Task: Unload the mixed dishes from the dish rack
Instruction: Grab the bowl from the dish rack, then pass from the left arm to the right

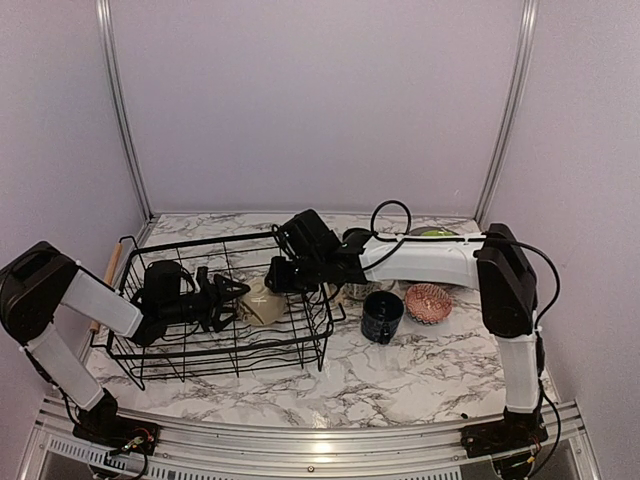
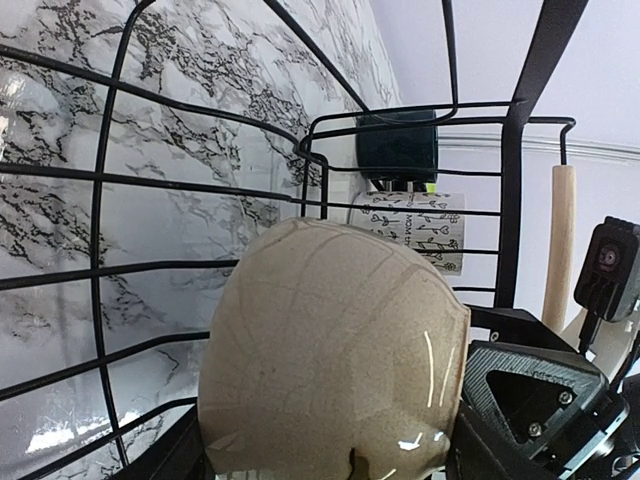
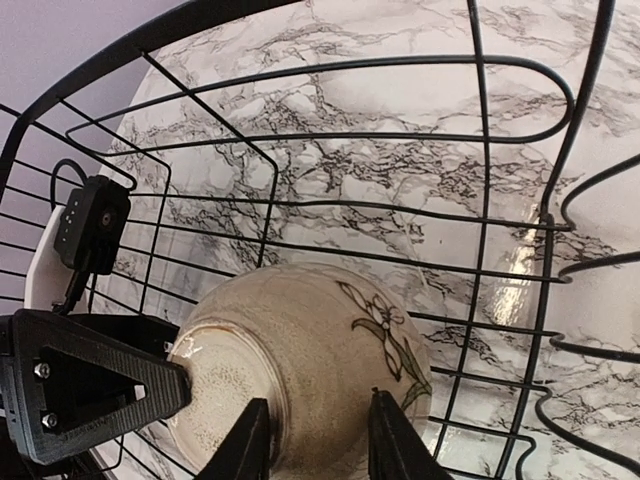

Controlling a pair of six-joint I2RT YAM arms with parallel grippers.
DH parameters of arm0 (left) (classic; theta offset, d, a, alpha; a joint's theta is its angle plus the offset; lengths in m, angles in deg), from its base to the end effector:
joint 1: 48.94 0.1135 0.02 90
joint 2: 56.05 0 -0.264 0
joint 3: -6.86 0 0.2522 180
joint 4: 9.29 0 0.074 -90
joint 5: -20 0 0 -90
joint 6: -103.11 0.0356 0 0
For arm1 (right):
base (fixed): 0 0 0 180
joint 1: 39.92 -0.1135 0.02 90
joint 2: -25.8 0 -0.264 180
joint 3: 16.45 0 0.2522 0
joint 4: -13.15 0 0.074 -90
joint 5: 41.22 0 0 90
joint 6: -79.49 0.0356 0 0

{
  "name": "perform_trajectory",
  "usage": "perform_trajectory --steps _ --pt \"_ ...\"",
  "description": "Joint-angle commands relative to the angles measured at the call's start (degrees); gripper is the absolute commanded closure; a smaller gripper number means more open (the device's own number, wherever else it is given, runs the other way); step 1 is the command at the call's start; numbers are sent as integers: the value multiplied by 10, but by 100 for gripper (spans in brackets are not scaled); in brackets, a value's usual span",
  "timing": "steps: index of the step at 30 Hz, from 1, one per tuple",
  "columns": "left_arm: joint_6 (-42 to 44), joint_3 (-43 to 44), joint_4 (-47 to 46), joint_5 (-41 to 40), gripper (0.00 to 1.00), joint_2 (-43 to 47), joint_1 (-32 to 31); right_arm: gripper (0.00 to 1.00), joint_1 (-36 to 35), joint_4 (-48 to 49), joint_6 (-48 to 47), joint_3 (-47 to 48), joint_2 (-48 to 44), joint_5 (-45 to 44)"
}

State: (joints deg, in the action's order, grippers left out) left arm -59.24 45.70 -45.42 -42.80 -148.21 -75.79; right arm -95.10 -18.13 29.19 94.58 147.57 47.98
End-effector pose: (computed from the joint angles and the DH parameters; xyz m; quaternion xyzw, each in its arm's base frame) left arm 0.2438 -0.1417 0.1438 -0.1738 0.7754 -0.5620 0.2297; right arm 0.2792 0.4005 0.2176 -0.1202 0.9057 0.2952 0.2797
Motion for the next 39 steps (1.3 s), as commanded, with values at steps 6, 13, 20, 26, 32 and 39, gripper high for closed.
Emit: perform_trajectory --steps 6,13,20,26,32,39 --pt "86 53 49 12 47 70 0 41 13 -43 -53 -3 7 43" --pt "152 74 153 1 50 111 7 10 19 -31 -69 20 -40 84" --pt "141 82 186 12 50 154 25 2 26 -20 -109 42 -53 115" --pt "163 120 287 21 50 179 40 1 29 15 -189 44 -75 166" --pt "186 124 315 53 50 199 60 1 32 0 -182 85 -60 215" --pt "131 125 290 107 51 219 83 1 37 65 -195 58 -92 233"
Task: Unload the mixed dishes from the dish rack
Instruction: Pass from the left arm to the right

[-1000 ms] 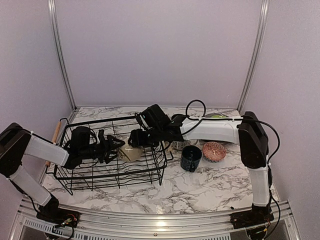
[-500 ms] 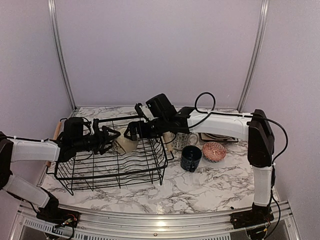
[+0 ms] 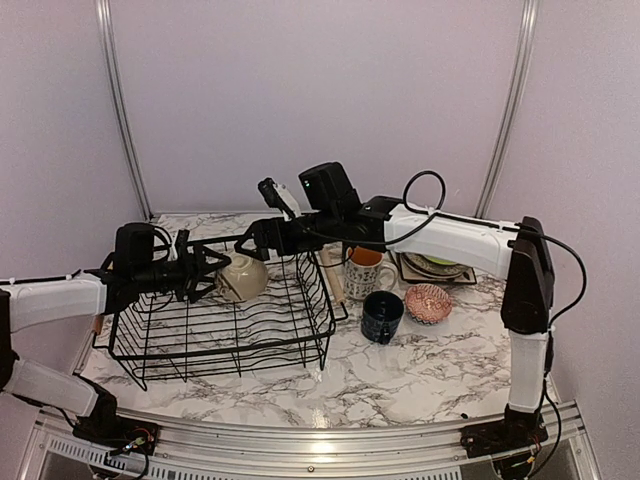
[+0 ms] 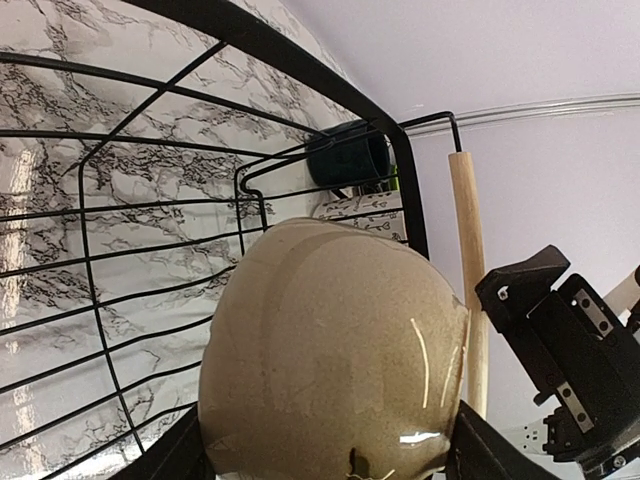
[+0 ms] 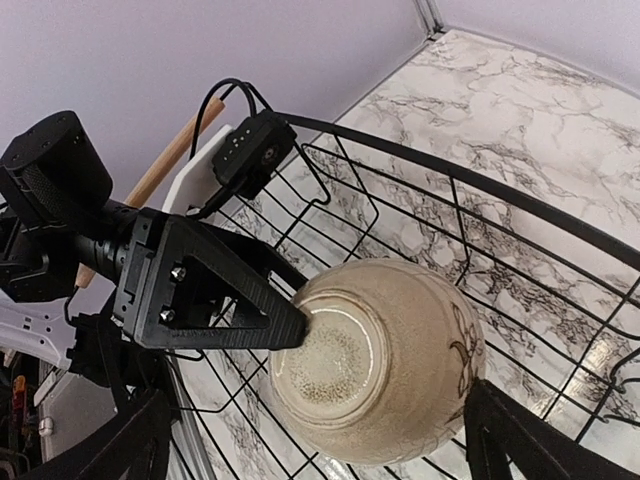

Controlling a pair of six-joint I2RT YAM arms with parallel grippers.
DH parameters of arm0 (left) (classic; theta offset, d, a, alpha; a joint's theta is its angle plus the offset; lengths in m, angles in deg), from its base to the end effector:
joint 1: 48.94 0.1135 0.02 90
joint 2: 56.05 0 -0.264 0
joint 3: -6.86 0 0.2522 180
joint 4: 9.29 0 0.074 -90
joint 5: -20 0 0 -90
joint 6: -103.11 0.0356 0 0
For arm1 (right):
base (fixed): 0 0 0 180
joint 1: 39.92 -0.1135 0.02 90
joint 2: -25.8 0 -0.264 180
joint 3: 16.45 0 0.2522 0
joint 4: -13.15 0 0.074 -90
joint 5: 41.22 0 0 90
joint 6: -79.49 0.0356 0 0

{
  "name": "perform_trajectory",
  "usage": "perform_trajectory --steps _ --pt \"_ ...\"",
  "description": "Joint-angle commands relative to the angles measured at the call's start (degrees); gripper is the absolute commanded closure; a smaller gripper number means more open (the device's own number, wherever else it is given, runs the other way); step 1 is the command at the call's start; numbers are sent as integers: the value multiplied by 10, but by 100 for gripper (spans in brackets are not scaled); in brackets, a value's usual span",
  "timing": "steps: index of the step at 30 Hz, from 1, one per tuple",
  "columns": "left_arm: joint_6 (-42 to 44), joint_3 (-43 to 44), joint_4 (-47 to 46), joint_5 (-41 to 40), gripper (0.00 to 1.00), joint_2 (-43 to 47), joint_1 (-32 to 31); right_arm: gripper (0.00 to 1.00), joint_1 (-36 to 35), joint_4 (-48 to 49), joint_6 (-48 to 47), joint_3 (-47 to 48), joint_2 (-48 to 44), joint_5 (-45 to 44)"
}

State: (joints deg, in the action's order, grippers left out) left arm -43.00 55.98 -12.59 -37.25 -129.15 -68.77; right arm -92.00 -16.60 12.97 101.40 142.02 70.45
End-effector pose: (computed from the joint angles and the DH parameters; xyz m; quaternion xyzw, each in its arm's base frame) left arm 0.2483 -0.1100 0.2269 -0.0933 0.7999 -0.5185 0.2875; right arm 0.2866 0.3892 0.3070 -0.3017 0.7924 0.4368 0.3003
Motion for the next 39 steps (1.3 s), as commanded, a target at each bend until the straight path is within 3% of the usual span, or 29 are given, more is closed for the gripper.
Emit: perform_trajectory --steps 1,7,12,17,26,39 --pt "-41 26 -38 58 52 29 16 1 6 56 -61 -22 -48 -8" --pt "-95 52 12 79 53 27 38 2 -2 72 -341 -55 -86 -116" --pt "-105 104 84 100 53 19 46 1 -49 264 -665 -221 -150 -244" --pt "-122 122 123 108 52 27 47 2 -56 426 -888 -305 -166 -252" --pt "-199 112 94 125 53 43 45 5 -59 539 -1064 -374 -176 -176" --pt "-318 97 -5 133 53 79 45 6 -66 636 -1096 -399 -150 -162"
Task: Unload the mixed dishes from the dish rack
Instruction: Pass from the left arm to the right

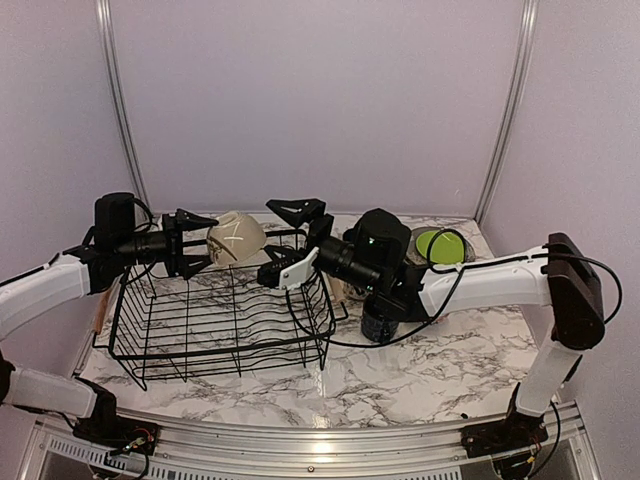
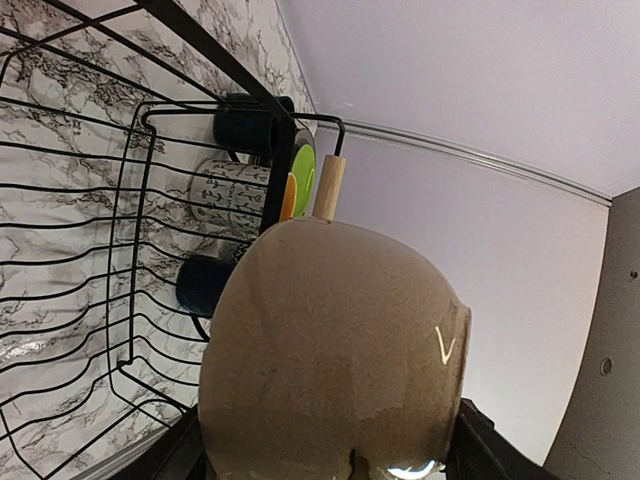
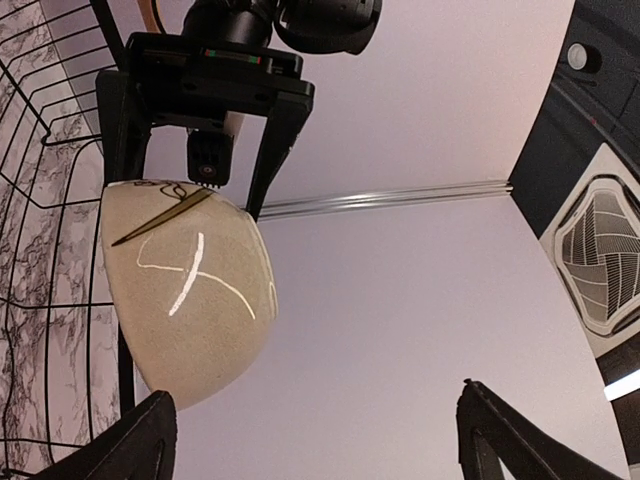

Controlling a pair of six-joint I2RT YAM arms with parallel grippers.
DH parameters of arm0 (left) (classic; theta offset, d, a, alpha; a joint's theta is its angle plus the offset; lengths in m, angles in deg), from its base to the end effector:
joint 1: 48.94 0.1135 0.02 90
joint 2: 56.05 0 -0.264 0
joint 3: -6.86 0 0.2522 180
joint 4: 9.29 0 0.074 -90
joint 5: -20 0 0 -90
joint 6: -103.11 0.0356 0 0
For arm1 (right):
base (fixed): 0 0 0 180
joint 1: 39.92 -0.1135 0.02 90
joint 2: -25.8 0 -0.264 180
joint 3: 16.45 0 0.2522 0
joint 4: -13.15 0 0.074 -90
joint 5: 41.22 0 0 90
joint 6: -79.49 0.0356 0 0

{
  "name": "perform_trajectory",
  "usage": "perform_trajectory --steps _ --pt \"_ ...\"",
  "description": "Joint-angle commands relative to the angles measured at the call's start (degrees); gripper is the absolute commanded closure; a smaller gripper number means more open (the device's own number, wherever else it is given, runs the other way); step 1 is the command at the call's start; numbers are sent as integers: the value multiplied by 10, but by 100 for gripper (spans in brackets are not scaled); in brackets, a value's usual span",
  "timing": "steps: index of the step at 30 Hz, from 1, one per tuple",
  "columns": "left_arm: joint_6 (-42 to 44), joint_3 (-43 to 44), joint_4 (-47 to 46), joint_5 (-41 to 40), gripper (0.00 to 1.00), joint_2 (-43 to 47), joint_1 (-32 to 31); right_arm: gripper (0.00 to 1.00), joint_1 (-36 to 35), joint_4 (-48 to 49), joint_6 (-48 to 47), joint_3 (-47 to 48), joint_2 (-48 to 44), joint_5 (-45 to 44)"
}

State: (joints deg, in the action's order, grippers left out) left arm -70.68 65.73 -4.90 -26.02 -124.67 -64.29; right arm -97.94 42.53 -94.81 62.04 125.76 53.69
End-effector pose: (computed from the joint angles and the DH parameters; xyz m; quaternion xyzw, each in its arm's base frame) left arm 0.2528 -0.0950 0.2923 -0.2210 0.7342 -0.6254 0.1448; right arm 0.2139 0.3484 0.2963 -0.6313 0.1813 -0.1439 0.7402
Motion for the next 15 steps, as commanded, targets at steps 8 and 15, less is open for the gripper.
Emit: perform_trajectory --steps 8,15 --pt "-64 17 -103 19 53 49 1 9 -12 58 -18 -1 21 14" --pt "-82 8 -117 26 53 60 1 12 -22 160 -36 39 96 10"
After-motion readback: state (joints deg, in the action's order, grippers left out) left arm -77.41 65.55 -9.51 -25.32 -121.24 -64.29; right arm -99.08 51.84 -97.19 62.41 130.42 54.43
